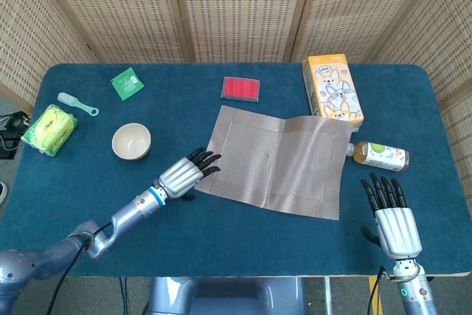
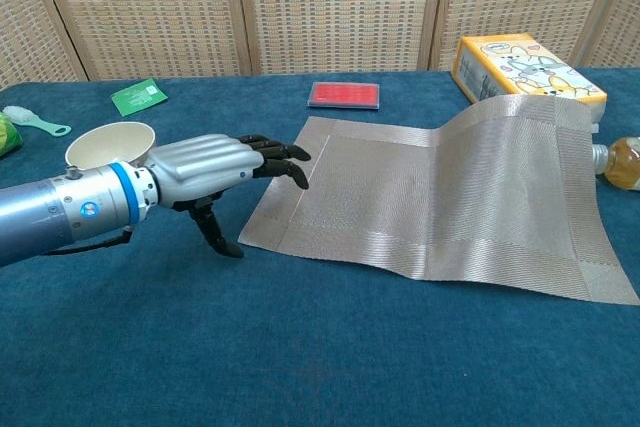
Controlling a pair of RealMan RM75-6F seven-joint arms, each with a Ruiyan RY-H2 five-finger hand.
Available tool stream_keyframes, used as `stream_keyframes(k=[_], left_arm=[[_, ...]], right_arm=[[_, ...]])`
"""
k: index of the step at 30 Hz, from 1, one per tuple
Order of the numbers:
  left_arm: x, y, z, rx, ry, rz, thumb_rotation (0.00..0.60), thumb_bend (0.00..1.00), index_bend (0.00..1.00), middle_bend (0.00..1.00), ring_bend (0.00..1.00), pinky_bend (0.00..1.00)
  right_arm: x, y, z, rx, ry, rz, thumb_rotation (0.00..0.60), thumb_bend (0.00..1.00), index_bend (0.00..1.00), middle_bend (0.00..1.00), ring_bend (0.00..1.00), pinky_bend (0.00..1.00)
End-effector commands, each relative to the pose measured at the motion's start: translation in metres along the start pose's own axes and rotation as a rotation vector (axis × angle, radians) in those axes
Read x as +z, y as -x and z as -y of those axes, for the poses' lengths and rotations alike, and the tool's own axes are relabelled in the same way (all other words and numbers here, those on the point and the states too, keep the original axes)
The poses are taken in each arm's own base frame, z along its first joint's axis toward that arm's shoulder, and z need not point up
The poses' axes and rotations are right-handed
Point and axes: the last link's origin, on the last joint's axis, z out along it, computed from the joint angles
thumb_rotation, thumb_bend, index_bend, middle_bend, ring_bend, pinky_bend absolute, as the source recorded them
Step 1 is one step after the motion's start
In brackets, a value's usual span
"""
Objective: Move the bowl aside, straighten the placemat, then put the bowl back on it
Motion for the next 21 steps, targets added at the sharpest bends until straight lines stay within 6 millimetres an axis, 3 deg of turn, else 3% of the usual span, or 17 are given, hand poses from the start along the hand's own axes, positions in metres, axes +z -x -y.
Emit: stream_keyframes(k=[1,21], left_arm=[[0.009,-0.002,-0.002,0.017,0.003,0.001,0.6,0.0,0.19,0.0,0.0,0.0],[0.025,-0.002,0.007,0.09,-0.028,0.048,0.6,0.0,0.19,0.0,0.0,0.0]], right_arm=[[0.001,0.0,-0.001,0.001,0.006,0.001,0.6,0.0,0.0,0.0,0.0,0.0],[0.001,-0.007,-0.004,0.022,0.017,-0.019,0.6,0.0,0.0,0.0,0.0,0.0]])
